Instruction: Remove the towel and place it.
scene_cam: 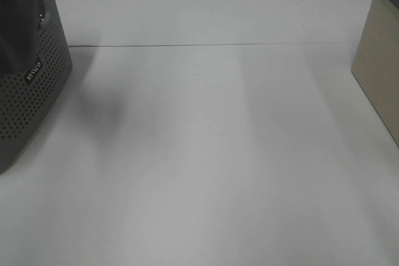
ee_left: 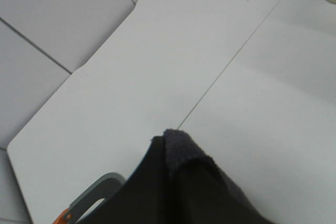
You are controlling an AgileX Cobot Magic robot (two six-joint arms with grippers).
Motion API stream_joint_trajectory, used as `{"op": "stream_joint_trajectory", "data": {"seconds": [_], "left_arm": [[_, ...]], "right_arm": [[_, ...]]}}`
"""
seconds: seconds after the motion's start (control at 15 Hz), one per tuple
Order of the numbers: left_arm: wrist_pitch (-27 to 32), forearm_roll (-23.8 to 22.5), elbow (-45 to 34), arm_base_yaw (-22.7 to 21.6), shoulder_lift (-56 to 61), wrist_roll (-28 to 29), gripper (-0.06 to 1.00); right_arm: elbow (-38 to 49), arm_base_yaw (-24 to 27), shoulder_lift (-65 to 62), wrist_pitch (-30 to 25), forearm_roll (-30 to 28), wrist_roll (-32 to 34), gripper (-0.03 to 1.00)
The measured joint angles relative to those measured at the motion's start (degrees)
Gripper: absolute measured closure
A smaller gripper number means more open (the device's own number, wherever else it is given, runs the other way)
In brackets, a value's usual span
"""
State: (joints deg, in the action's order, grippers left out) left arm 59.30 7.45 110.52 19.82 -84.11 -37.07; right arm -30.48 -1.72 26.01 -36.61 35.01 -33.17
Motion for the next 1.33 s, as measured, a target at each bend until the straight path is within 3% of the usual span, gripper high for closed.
{"op": "stream_joint_trajectory", "data": {"seconds": [0.13,0.2,0.27,0.4,0.47,0.67,0.93,1.07,1.33], "left_arm": [[-0.69,-0.52,1.72,4.18,-2.64,2.29,0.94],[-2.46,-1.15,3.21,9.74,-5.61,4.58,0.94],[-3.61,-1.55,3.72,12.32,-7.22,5.1,0.94],[-5.27,-1.83,4.58,15.7,-10.26,5.5,0.94],[-5.56,-1.83,4.87,16.33,-11.0,5.56,0.94],[-8.37,-1.95,5.44,17.93,-14.78,6.59,0.94],[-9.68,-1.32,5.44,17.93,-15.99,8.54,0.94],[-9.68,0.06,5.44,17.93,-15.99,8.65,0.94],[-10.66,1.72,5.44,17.93,-16.04,8.65,0.94]], "right_arm": [[0.0,0.0,4.47,2.52,7.33,-8.37,0.21],[0.0,0.0,10.43,4.35,17.53,-20.51,0.21],[0.0,0.0,13.69,4.58,22.63,-27.1,0.21],[0.0,-0.86,19.6,5.1,34.03,-36.73,0.21],[0.0,-1.49,20.8,5.5,36.04,-38.67,0.21],[-0.4,-13.24,29.85,14.67,48.01,-50.19,0.21],[-8.71,-33.12,44.86,32.83,52.43,-54.09,0.21],[-13.58,-36.67,50.19,34.78,52.6,-54.09,0.21],[-18.96,-36.96,57.64,31.74,53.06,-54.09,0.21]]}}
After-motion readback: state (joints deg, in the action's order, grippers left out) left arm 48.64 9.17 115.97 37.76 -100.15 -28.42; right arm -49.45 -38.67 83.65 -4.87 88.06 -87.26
